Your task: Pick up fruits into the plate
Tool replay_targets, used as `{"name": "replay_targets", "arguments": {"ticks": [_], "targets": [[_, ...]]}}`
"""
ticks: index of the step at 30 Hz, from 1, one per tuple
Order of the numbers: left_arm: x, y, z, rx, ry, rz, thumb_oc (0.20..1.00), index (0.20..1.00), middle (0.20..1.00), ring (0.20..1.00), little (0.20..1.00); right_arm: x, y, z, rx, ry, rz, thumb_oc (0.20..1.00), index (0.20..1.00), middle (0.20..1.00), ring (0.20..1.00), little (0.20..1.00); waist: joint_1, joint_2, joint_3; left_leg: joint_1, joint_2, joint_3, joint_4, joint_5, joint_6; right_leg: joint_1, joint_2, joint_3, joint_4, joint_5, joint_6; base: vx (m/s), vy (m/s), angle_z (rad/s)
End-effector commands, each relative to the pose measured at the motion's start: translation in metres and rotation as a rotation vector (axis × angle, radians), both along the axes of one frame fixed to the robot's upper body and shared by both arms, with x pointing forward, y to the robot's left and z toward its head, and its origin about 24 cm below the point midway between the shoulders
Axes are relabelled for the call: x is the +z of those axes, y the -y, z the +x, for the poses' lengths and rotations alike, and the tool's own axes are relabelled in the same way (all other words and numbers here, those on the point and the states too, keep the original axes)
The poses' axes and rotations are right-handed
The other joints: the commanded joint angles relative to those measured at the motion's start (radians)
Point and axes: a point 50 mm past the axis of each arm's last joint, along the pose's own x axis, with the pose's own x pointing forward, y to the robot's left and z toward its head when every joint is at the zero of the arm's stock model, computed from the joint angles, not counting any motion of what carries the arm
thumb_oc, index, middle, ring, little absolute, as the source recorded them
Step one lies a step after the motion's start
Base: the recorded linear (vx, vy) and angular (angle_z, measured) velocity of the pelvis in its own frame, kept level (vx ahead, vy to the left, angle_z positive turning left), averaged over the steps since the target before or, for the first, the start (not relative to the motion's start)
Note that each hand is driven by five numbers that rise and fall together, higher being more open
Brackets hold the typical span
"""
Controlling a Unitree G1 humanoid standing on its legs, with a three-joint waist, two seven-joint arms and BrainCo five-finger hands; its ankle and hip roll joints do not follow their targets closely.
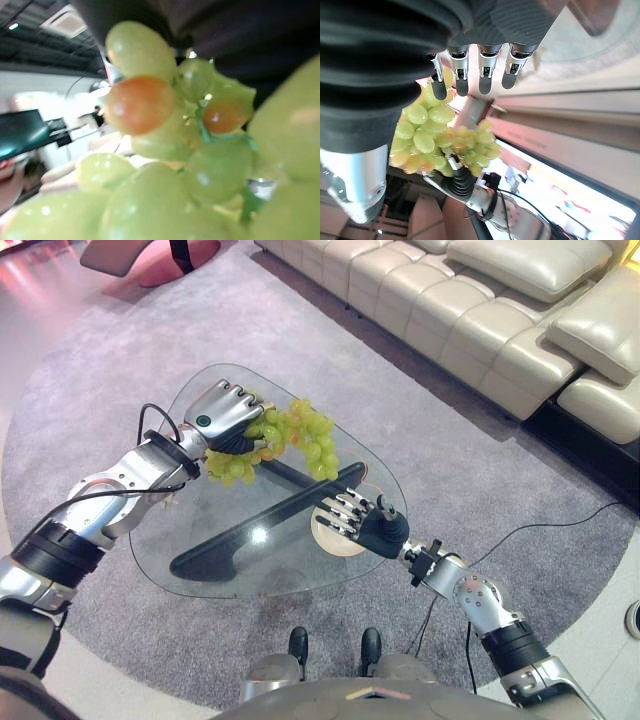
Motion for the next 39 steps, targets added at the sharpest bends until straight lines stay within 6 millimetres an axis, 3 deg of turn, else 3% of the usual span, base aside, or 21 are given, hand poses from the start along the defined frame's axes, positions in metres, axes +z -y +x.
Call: {"name": "replay_targets", "arguments": {"ticks": [1,6,15,26,39], "targets": [[0.021,0.014,-0.012,-0.16,0.074,0.067,0.2,0.2,0.2,0.2,0.2,0.013,-0.012,-0.02,0.155,-0.01,0.172,1.0,1.0,1.0,1.0,1.0,0.003,-0.019,-0.103,0.01,-0.054,0.034,0.018,-0.154,0.043,-0.007,-0.032,0.026,0.029,-0.052,0.075,-0.04,-0.024,-0.01],[0.037,0.035,-0.03,-0.37,0.061,0.106,0.2,0.2,0.2,0.2,0.2,0.018,-0.021,-0.035,0.338,-0.023,0.172,1.0,1.0,1.0,1.0,1.0,0.003,-0.017,-0.115,0.026,-0.05,0.043,0.014,-0.161,0.042,0.007,-0.03,0.026,0.02,-0.051,0.079,-0.04,-0.015,-0.03],[0.052,0.054,-0.055,-0.609,0.009,0.132,0.2,0.2,0.2,0.2,0.2,0.027,-0.029,-0.049,0.472,0.0,0.153,1.0,1.0,1.0,1.0,1.0,0.002,-0.01,-0.109,0.035,-0.048,0.046,0.018,-0.163,0.041,0.016,-0.03,0.035,0.022,-0.053,0.079,-0.04,0.001,-0.02],[0.078,0.052,-0.049,-0.571,0.069,0.063,0.2,0.2,0.2,0.2,0.2,0.008,-0.03,-0.06,0.542,-0.045,0.059,1.0,1.0,1.0,1.0,1.0,0.006,-0.01,-0.108,0.042,-0.045,0.047,0.017,-0.164,0.04,0.021,-0.031,0.041,0.021,-0.053,0.082,0.0,0.0,0.0],[0.083,0.062,-0.069,-0.705,0.001,0.025,0.2,0.2,0.2,0.2,0.2,-0.014,-0.022,-0.057,0.436,-0.044,0.005,1.0,1.0,1.0,1.0,1.0,0.013,-0.009,-0.109,0.048,-0.047,0.031,0.017,-0.168,0.037,0.028,-0.037,0.028,0.018,-0.057,0.08,0.0,0.0,0.0]]}}
